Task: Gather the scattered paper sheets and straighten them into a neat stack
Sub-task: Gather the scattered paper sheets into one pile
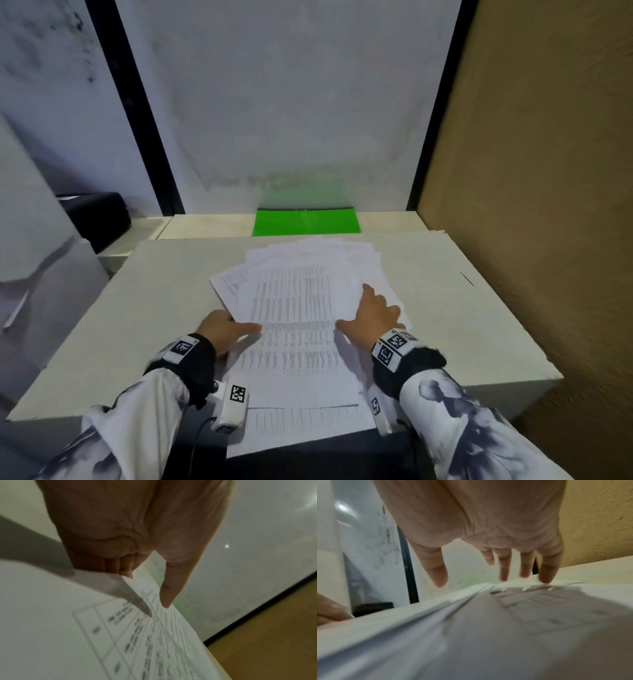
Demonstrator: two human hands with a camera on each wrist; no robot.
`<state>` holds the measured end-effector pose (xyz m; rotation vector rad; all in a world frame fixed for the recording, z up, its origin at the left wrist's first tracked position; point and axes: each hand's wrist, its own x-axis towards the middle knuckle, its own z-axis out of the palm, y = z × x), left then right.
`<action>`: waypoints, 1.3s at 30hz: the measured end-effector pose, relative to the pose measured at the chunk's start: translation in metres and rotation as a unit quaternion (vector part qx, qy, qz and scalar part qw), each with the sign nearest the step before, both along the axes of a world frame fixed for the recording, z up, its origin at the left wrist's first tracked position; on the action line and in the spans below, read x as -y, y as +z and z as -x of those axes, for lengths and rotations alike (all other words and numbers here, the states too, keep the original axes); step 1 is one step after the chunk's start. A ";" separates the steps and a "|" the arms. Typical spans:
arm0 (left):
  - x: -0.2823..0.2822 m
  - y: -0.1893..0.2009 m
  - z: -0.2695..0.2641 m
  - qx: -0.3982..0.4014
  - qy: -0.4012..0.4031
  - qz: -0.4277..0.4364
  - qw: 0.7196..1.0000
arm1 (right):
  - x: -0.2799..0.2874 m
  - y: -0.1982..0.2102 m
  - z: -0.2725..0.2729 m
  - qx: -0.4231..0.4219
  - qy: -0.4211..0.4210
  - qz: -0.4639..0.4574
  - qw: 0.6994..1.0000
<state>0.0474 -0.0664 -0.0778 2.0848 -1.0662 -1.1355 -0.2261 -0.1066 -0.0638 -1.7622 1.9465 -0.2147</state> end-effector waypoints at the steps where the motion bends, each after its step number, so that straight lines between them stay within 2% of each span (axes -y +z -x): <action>1: -0.003 0.008 0.004 0.020 -0.010 0.013 1.000 | 0.002 -0.001 0.007 -0.046 -0.018 -0.008 0.999; 3: -0.004 0.014 0.012 0.046 -0.012 0.036 0.998 | 0.007 -0.003 0.019 -0.081 -0.043 -0.038 0.995; 5: -0.002 0.017 0.023 0.057 -0.025 0.057 0.996 | 0.018 -0.017 0.024 -0.071 -0.039 -0.059 0.995; 7: -0.003 0.015 0.031 0.023 -0.045 0.057 0.997 | 0.023 -0.030 0.024 -0.081 -0.011 -0.071 0.994; 8: 0.000 0.009 0.032 0.010 -0.045 0.055 0.997 | 0.020 -0.029 0.022 -0.086 -0.003 -0.076 0.993; 11: -0.001 0.007 0.032 0.061 -0.040 0.046 0.996 | 0.002 -0.013 0.027 -0.065 0.001 -0.073 0.995; 13: 0.001 0.008 0.028 0.035 -0.010 0.042 0.998 | 0.003 -0.008 0.039 -0.035 0.002 -0.068 0.997; 16: -0.001 0.007 0.017 -0.032 0.029 0.033 0.998 | 0.020 -0.003 0.059 0.002 -0.021 -0.048 0.999; 18: -0.002 0.003 0.004 -0.040 0.042 0.051 0.997 | 0.026 0.001 0.068 0.006 -0.022 -0.056 0.998; 21: -0.004 0.001 -0.016 -0.049 0.075 0.065 0.994 | 0.027 0.003 0.071 -0.038 0.014 -0.059 0.997; 26: -0.018 0.009 -0.039 -0.031 0.091 0.093 0.991 | 0.024 -0.001 0.060 -0.015 0.055 -0.073 0.996; 29: -0.026 0.013 -0.063 -0.032 0.107 0.101 0.989 | 0.022 -0.001 0.057 -0.042 0.072 -0.072 0.994; 36: -0.048 0.015 -0.058 -0.144 0.041 0.119 0.982 | 0.026 -0.003 0.034 -0.013 0.084 -0.040 0.996; 39: -0.052 0.013 -0.056 -0.184 0.020 0.122 0.975 | 0.022 -0.002 0.032 0.047 0.043 -0.021 0.998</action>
